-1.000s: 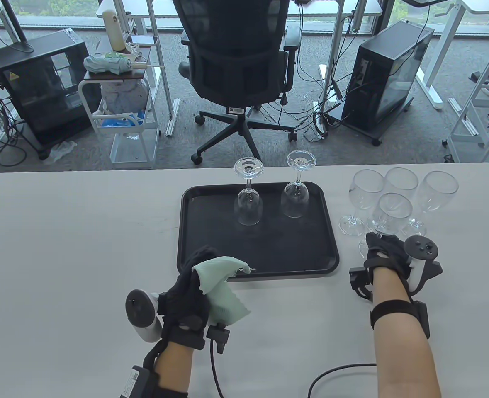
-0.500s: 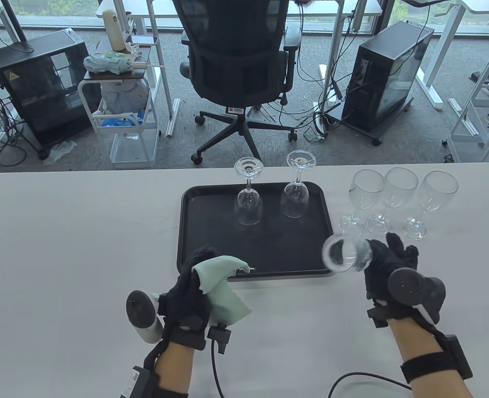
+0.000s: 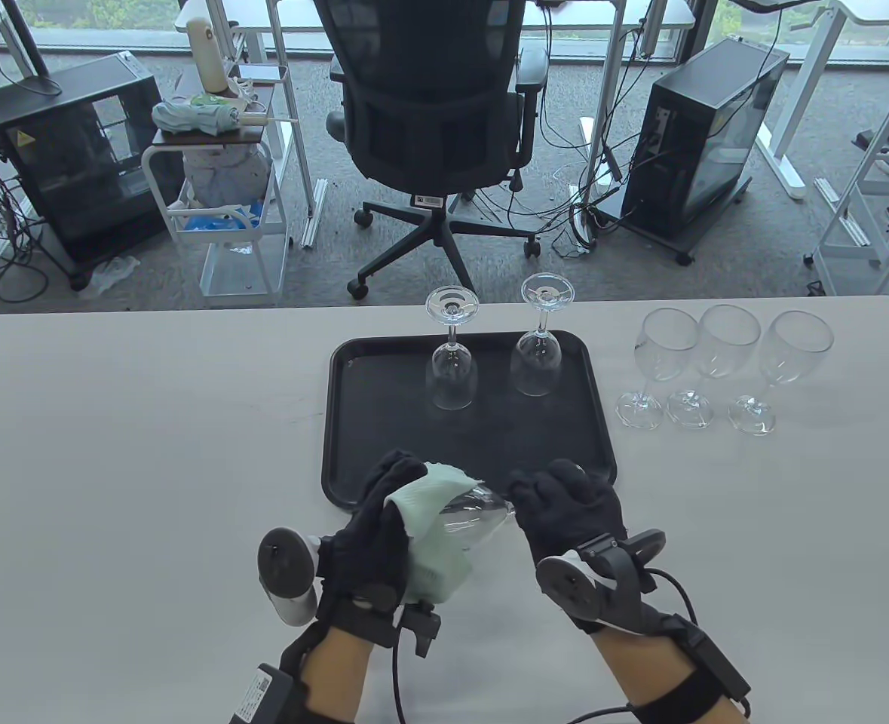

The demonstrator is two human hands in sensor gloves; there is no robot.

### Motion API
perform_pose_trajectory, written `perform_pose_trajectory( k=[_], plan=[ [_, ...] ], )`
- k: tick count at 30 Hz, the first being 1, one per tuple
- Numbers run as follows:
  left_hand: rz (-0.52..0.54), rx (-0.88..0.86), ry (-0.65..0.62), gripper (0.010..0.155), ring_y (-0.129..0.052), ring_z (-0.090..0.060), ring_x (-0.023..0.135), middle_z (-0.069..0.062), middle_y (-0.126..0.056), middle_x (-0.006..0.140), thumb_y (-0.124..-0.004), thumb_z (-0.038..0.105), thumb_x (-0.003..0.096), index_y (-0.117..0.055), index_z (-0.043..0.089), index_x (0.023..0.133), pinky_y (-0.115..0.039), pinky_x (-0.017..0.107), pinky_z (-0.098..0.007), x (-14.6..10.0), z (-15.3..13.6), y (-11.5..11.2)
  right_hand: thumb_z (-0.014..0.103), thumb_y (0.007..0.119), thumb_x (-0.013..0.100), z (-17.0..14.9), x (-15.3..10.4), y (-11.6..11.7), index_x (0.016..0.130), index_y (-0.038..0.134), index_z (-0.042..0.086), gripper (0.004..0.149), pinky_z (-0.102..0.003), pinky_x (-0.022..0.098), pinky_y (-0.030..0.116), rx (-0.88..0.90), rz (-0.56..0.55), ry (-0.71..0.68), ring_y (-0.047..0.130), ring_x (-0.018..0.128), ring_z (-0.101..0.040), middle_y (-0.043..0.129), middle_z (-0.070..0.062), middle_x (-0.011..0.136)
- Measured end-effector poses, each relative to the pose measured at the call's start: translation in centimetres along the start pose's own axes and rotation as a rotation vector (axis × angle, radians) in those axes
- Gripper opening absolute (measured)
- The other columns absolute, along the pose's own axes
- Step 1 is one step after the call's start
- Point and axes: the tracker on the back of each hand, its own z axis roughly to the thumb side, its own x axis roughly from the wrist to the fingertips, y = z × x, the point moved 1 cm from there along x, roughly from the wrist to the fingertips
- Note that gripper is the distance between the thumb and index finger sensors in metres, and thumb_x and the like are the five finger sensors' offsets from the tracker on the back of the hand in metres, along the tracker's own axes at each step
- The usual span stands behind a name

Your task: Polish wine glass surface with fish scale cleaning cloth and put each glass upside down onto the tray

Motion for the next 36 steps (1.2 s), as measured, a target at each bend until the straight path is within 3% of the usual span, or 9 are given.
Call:
perform_pose_trajectory(
  k=[6, 11, 13, 16, 20, 23, 25, 31, 36],
  plan=[
    [0.054, 0.032, 0.02, 0.063, -0.066, -0.039, 0.097, -0.008, -0.056, 0.112, -0.069, 0.065, 0.0531, -0.061, 0.029, 0.103, -0.081, 0.054, -0.062, 0.0, -0.2, -0.2, 0.049, 0.092, 0.046, -0.1, -0.6, -0.4, 0.098, 0.07, 0.035, 0.058, -0.046, 0.052, 0.08, 0.014, -0.093, -0.08, 0.08, 0.087, -0.03, 0.088, -0.003, 0.091],
    [0.111, 0.001, 0.008, 0.058, -0.071, -0.04, 0.094, -0.007, -0.061, 0.109, -0.07, 0.063, 0.053, -0.066, 0.028, 0.1, -0.084, 0.049, -0.062, -0.1, -0.6, 0.8, 0.066, 0.084, 0.045, -5.6, -1.4, 0.8, 0.11, 0.032, 0.034, 0.089, -0.057, 0.067, 0.065, 0.547, -0.139, 0.036, 0.043, 0.103, -0.042, 0.045, -0.013, 0.114],
    [0.085, -0.06, -0.003, 0.058, -0.071, -0.04, 0.094, -0.006, -0.061, 0.11, -0.069, 0.063, 0.0537, -0.066, 0.029, 0.1, -0.083, 0.05, -0.062, 0.1, -0.7, 1.1, 0.064, 0.086, 0.045, -7.9, -1.8, 2.2, 0.109, 0.026, 0.035, 0.092, -0.06, 0.066, 0.068, 0.798, -0.092, 0.143, 0.047, 0.103, -0.047, 0.035, -0.017, 0.115],
    [0.041, -0.067, -0.002, 0.057, -0.071, -0.04, 0.095, -0.007, -0.061, 0.11, -0.069, 0.062, 0.0537, -0.066, 0.029, 0.1, -0.083, 0.05, -0.062, 0.2, -0.7, 0.6, 0.059, 0.089, 0.046, -8.3, -1.8, 3.4, 0.108, 0.032, 0.041, 0.086, -0.046, 0.039, 0.089, 1.065, -0.032, 0.1, 0.096, 0.068, -0.039, 0.057, -0.016, 0.11],
    [0.035, -0.051, -0.043, 0.06, -0.069, -0.038, 0.096, -0.005, -0.058, 0.111, -0.069, 0.066, 0.0525, -0.064, 0.031, 0.101, -0.084, 0.049, -0.06, 0.0, -0.4, 0.5, 0.067, 0.082, 0.046, -8.1, -1.6, 4.3, 0.106, 0.046, 0.04, 0.075, -0.029, 0.02, 0.087, 1.1, 0.017, 0.167, 0.095, 0.043, -0.028, 0.068, -0.014, 0.097],
    [0.051, 0.058, -0.13, 0.061, -0.069, -0.035, 0.097, -0.003, -0.058, 0.112, -0.069, 0.068, 0.0507, -0.063, 0.034, 0.102, -0.084, 0.05, -0.057, -0.1, 0.3, 0.6, 0.073, 0.075, 0.048, -7.8, -1.9, 5.3, 0.109, 0.043, 0.034, 0.079, -0.031, 0.02, 0.085, 1.32, 0.249, 0.323, 0.093, 0.042, -0.028, 0.066, -0.018, 0.096],
    [0.027, 0.064, -0.137, 0.059, -0.071, -0.036, 0.095, -0.003, -0.061, 0.11, -0.071, 0.066, 0.05, -0.067, 0.033, 0.099, -0.085, 0.047, -0.057, 0.0, 0.6, 0.8, 0.069, 0.077, 0.049, -7.6, -1.9, 5.0, 0.11, 0.04, 0.032, 0.08, -0.037, 0.024, 0.085, 1.268, 0.206, 0.269, 0.091, 0.046, -0.035, 0.062, -0.021, 0.098],
    [-0.01, -0.088, -0.018, 0.06, -0.071, -0.038, 0.095, -0.005, -0.06, 0.111, -0.067, 0.067, 0.0538, -0.065, 0.032, 0.102, -0.086, 0.047, -0.057, 0.0, -0.3, 1.1, 0.064, 0.082, 0.045, -6.4, -2.2, 1.0, 0.106, 0.02, 0.027, 0.095, -0.039, 0.035, 0.09, 0.625, -0.177, -0.198, 0.093, 0.059, -0.033, 0.052, -0.017, 0.106],
    [-0.006, -0.051, -0.075, 0.061, -0.069, -0.037, 0.097, -0.004, -0.057, 0.113, -0.067, 0.069, 0.0529, -0.062, 0.033, 0.103, -0.084, 0.049, -0.057, -0.1, 0.2, 0.6, 0.068, 0.079, 0.046, -7.2, -1.9, 1.6, 0.107, 0.039, 0.031, 0.082, -0.033, 0.024, 0.089, 0.915, -0.073, 0.023, 0.094, 0.046, -0.029, 0.065, -0.016, 0.097]
  ],
)
